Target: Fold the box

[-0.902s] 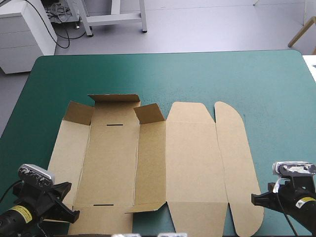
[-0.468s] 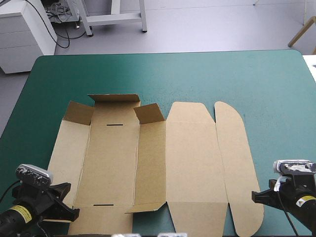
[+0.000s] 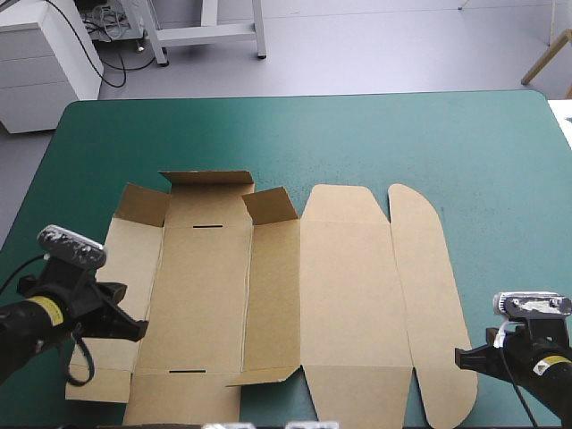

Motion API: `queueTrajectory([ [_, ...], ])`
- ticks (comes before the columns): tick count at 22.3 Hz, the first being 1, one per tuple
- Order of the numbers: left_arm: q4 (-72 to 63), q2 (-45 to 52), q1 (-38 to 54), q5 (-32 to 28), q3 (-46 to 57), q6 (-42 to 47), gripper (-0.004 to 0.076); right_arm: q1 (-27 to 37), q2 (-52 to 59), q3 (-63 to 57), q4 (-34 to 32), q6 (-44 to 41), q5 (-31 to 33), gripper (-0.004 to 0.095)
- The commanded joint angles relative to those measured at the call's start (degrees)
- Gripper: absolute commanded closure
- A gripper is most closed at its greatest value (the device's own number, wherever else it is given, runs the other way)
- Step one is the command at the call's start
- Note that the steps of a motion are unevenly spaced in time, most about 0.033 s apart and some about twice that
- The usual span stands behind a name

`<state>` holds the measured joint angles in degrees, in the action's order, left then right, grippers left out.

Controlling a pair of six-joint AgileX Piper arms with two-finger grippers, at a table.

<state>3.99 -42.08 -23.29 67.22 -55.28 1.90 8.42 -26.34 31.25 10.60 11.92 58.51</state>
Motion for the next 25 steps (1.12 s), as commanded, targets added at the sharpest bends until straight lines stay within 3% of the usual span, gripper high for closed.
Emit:
queueTrajectory([
  [1,-0.5,-5.1,-0.1,-2.8,-4.2,-1.6,0.0734,0.4,-0.3,1.3,0.3,0.2,-2.9,0.0927],
  [8,4.3,-15.7,3.6,-5.6,-12.5,-1.9,0.0707,0.4,-0.3,1.3,0.3,0.2,-2.9,0.0927],
  [10,1.7,-20.2,13.0,-4.6,-19.0,-4.0,0.0707,0.4,-0.3,1.3,0.3,0.2,-2.9,0.0927],
  [11,-6.2,-23.3,21.2,-3.3,-23.2,-9.4,0.0707,0.4,-0.3,1.3,0.3,0.2,-2.9,0.0927],
  [14,-19.8,-28.2,35.1,-4.1,-26.0,-15.1,0.0708,0.4,-0.3,1.3,0.3,0.2,-2.9,0.0927],
  [16,-26.8,-32.2,47.1,0.8,-26.0,-18.5,0.0708,0.4,-0.3,1.3,0.3,0.2,-2.9,0.0927],
  [18,-28.3,-34.0,52.8,6.8,-26.0,-22.0,0.0708,0.4,-0.3,1.3,0.3,0.2,-2.9,0.0927],
  [22,-26.9,-33.9,61.6,7.1,-25.3,-23.1,0.0708,0.4,-0.3,1.3,0.3,0.2,-2.9,0.0927],
  [25,-25.5,-32.9,63.2,7.1,-24.2,-25.1,0.0708,0.4,-0.3,1.3,0.3,0.2,-2.9,0.0927],
])
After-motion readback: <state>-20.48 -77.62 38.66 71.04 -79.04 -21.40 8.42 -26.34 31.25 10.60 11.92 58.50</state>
